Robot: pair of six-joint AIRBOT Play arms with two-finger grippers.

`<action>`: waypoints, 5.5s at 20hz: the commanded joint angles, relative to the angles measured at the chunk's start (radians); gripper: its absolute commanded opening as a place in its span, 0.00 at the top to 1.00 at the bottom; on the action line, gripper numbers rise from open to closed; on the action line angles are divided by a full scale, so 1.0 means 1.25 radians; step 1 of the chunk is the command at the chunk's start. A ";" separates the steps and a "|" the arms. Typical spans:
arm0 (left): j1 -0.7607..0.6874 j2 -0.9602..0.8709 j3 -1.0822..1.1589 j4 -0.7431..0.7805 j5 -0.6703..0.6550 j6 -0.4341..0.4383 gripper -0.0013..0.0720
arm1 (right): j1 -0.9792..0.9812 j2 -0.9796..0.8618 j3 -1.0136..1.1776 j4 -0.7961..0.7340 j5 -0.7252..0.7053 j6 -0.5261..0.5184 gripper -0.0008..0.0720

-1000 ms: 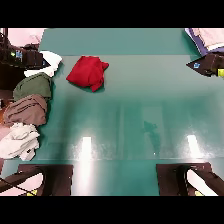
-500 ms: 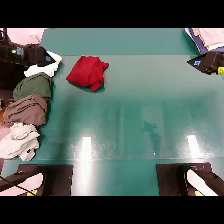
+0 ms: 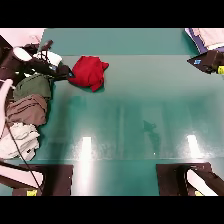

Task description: Fold the shirts.

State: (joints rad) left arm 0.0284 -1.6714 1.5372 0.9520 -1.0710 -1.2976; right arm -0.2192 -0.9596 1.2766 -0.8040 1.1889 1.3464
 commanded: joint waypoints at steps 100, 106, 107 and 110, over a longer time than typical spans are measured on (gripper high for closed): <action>-0.191 0.642 0.024 0.344 -0.158 -0.081 0.95 | 0.147 -0.085 -0.009 -0.030 -0.097 -0.096 0.97; -0.191 0.643 0.442 0.336 -0.175 -0.082 0.95 | 0.007 0.110 0.335 -0.030 -0.087 -0.093 0.97; -0.191 0.644 0.482 0.317 -0.173 -0.082 0.95 | -0.019 0.133 0.385 -0.031 -0.087 -0.093 0.97; -0.191 0.645 0.555 0.202 -0.172 -0.082 0.95 | -0.128 0.173 0.505 -0.030 -0.086 -0.093 0.97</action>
State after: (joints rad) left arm -0.2108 -0.8661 2.1098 1.3067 -1.2869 -1.3987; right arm -0.2714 -0.8055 1.7573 -0.8391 1.0832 1.2270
